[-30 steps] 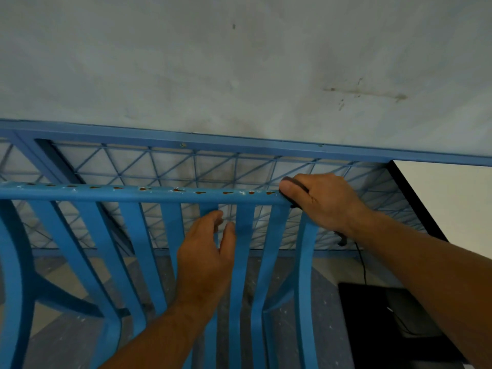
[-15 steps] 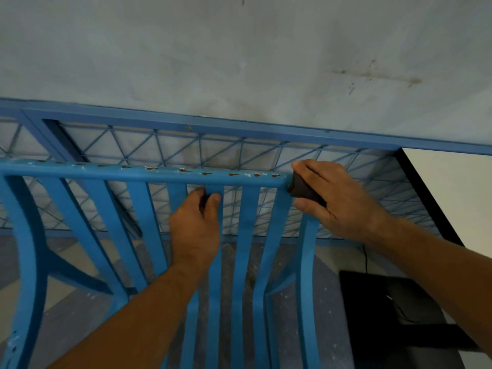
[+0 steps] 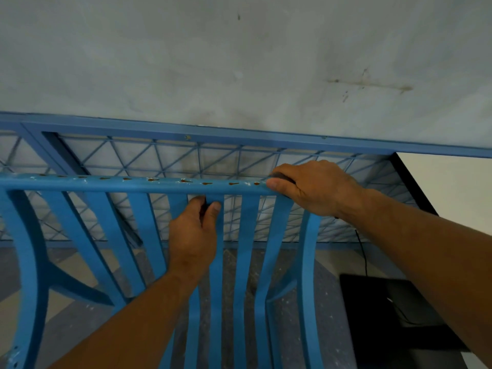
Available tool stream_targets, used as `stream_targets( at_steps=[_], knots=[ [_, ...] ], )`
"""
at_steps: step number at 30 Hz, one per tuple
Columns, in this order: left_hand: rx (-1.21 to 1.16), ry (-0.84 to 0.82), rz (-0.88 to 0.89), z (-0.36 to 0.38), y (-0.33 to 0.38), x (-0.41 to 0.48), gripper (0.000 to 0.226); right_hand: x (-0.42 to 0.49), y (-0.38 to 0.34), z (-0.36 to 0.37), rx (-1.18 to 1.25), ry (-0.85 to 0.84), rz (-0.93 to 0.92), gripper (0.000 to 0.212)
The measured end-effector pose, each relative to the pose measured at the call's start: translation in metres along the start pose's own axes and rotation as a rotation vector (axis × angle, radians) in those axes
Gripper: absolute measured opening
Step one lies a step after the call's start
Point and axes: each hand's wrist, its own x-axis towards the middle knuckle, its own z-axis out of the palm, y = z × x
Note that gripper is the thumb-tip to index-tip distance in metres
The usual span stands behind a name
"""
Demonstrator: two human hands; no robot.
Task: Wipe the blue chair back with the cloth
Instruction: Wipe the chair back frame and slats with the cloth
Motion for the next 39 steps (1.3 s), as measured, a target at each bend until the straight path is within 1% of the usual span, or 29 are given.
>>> stream_targets(
  at_steps=[1,3,5,7,8,10,12,13,15,17,20,23,25,27,29,30,32,34,35,37,39],
  knots=[
    [-0.003,-0.001,-0.002,0.000,-0.001,0.001,0.012,0.004,0.001,0.001,0.024,0.001,0.047,0.085],
    [-0.010,-0.006,-0.007,0.000,-0.002,0.001,0.011,0.009,-0.001,0.004,0.051,0.040,0.155,0.070],
    [-0.009,-0.020,-0.005,-0.001,-0.003,0.003,0.012,0.006,-0.006,0.009,0.020,0.132,0.213,0.061],
    [-0.008,-0.035,-0.002,-0.002,-0.005,0.004,0.012,-0.005,-0.012,0.015,0.012,0.264,0.209,0.062],
    [-0.006,-0.039,0.001,-0.003,-0.005,0.004,0.012,-0.011,-0.014,0.017,0.038,0.317,0.179,0.063],
    [0.000,-0.040,0.010,-0.004,-0.004,0.004,0.011,-0.022,-0.014,0.023,0.081,0.355,0.085,0.060],
    [-0.004,-0.037,0.013,-0.004,-0.004,0.005,0.012,-0.030,-0.009,0.029,0.064,0.325,0.017,0.049],
    [-0.005,-0.040,0.011,-0.004,-0.004,0.005,0.012,-0.032,-0.005,0.030,0.041,0.283,-0.010,0.050],
    [-0.001,-0.045,0.007,-0.003,-0.004,0.005,0.014,-0.032,0.002,0.027,0.011,0.209,-0.074,0.056],
    [0.002,-0.047,0.007,-0.003,-0.004,0.005,0.016,-0.029,-0.001,0.018,-0.001,0.189,-0.114,0.061],
    [0.007,-0.048,0.015,-0.003,-0.004,0.005,0.013,-0.018,-0.017,0.006,-0.047,0.127,-0.040,0.065],
    [0.015,-0.045,0.024,-0.003,-0.003,0.004,0.010,-0.002,-0.028,0.002,-0.061,0.068,0.083,0.059],
    [0.000,-0.054,0.015,-0.004,-0.002,0.004,0.010,0.002,-0.031,0.001,-0.031,0.078,0.170,0.058],
    [-0.012,-0.061,0.004,-0.004,-0.002,0.004,0.011,0.000,-0.033,0.006,-0.007,0.159,0.214,0.056],
    [-0.015,-0.061,0.006,-0.005,-0.002,0.005,0.012,-0.006,-0.031,0.010,0.059,0.263,0.170,0.049],
    [-0.018,-0.060,0.009,-0.006,-0.003,0.005,0.011,-0.009,-0.028,0.010,0.125,0.271,0.112,0.046],
    [-0.017,-0.063,0.017,-0.006,-0.004,0.005,0.011,-0.017,-0.014,0.004,0.225,0.178,-0.030,0.044],
    [-0.013,-0.066,0.025,-0.006,-0.004,0.006,0.010,-0.022,0.005,-0.001,0.145,0.069,-0.134,0.054],
    [-0.015,-0.065,0.030,-0.006,-0.005,0.006,0.009,-0.022,0.012,0.000,0.070,0.051,-0.159,0.061],
    [-0.032,-0.065,0.045,-0.006,-0.005,0.006,0.008,-0.022,0.019,0.007,-0.055,0.097,-0.210,0.069],
    [-0.039,-0.065,0.056,-0.006,-0.007,0.006,0.009,-0.020,0.016,0.018,-0.141,0.194,-0.268,0.067]
  ],
)
